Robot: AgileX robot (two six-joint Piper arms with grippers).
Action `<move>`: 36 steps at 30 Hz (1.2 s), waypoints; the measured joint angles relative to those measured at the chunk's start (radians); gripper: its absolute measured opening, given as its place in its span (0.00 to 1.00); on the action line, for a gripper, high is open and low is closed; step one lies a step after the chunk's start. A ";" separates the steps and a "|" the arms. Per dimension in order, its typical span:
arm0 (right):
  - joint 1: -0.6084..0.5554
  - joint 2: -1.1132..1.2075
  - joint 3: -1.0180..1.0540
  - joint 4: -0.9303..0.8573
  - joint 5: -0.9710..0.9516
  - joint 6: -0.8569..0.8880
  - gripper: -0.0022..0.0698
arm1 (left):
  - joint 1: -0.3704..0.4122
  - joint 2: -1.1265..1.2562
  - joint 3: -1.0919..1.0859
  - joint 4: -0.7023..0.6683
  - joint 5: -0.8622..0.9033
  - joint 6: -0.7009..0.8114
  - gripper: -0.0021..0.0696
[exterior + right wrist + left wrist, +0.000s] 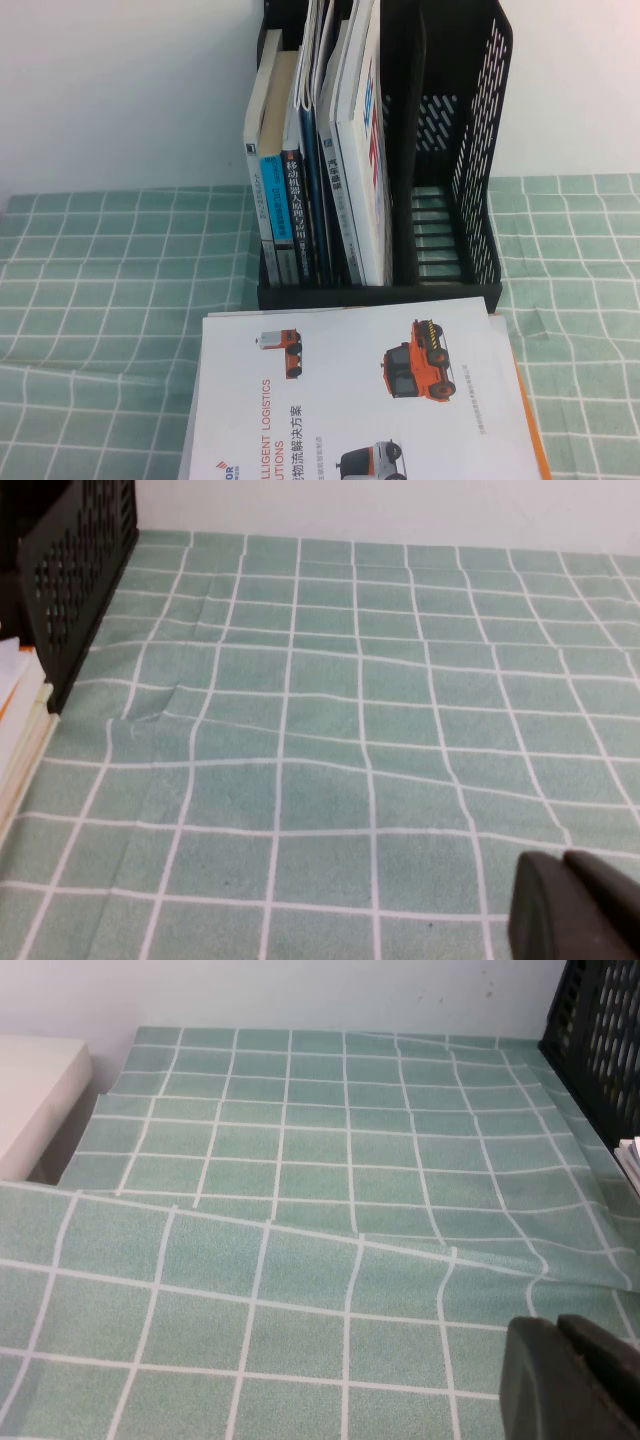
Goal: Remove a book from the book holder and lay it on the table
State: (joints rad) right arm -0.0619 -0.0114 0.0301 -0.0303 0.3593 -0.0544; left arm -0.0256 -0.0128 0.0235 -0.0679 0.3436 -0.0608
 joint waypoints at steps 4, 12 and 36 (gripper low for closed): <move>0.000 0.000 0.000 0.000 0.000 0.000 0.03 | 0.000 0.000 0.000 0.000 0.000 0.000 0.03; 0.000 0.000 0.000 0.000 0.000 0.000 0.03 | 0.000 0.000 0.000 0.000 -0.002 0.003 0.03; 0.000 0.000 0.000 0.000 -0.552 0.002 0.03 | 0.000 0.000 0.006 -0.043 -0.663 -0.055 0.03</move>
State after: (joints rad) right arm -0.0619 -0.0114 0.0301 -0.0303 -0.1931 -0.0521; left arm -0.0256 -0.0128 0.0297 -0.1112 -0.3193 -0.1162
